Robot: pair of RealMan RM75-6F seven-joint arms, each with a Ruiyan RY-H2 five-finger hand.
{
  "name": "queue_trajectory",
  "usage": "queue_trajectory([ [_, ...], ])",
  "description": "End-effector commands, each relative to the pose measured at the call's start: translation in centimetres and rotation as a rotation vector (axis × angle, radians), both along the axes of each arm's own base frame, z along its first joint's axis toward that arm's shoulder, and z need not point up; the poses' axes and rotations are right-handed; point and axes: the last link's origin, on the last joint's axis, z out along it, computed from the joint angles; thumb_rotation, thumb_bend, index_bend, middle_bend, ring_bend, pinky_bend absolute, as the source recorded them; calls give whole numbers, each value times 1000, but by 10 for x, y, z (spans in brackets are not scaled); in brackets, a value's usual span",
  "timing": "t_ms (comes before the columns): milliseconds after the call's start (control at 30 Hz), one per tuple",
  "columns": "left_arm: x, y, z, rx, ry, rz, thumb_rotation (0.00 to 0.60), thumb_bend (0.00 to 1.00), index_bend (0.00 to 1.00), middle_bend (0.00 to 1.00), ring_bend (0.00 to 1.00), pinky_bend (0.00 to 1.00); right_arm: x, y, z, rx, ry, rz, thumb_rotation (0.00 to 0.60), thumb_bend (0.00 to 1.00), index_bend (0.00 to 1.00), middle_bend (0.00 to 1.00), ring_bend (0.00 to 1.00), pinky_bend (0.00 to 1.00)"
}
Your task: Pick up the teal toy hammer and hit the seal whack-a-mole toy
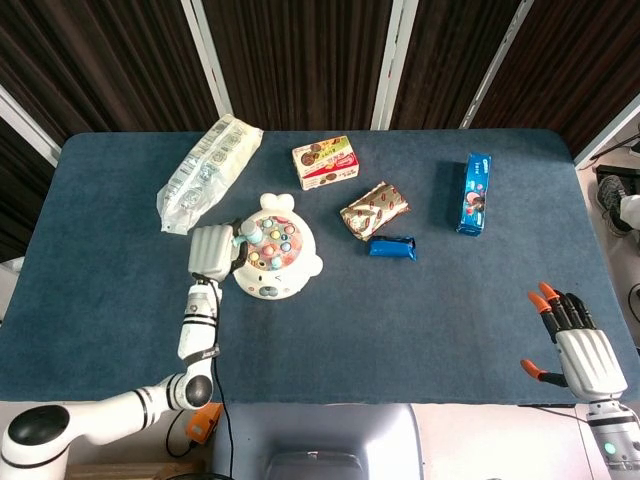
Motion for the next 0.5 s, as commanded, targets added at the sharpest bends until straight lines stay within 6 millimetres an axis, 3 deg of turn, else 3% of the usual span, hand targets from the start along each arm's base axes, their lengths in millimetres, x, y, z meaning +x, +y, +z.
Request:
queue_trajectory([
  [33, -42, -25, 11, 14, 13, 5, 600, 767, 625, 860, 886, 1000, 2, 3, -1, 2, -3, 8, 600, 313, 0, 0, 0, 0],
  [200, -72, -37, -3, -13, 39, 34, 600, 756, 625, 857, 873, 1000, 6, 5, -4, 11, -3, 25, 600, 313, 0, 0, 0, 0],
  [500, -88, -39, -23, -28, 106, 32, 600, 724, 625, 841, 848, 1000, 6, 7, -3, 12, -9, 33, 600, 313, 0, 0, 0, 0],
])
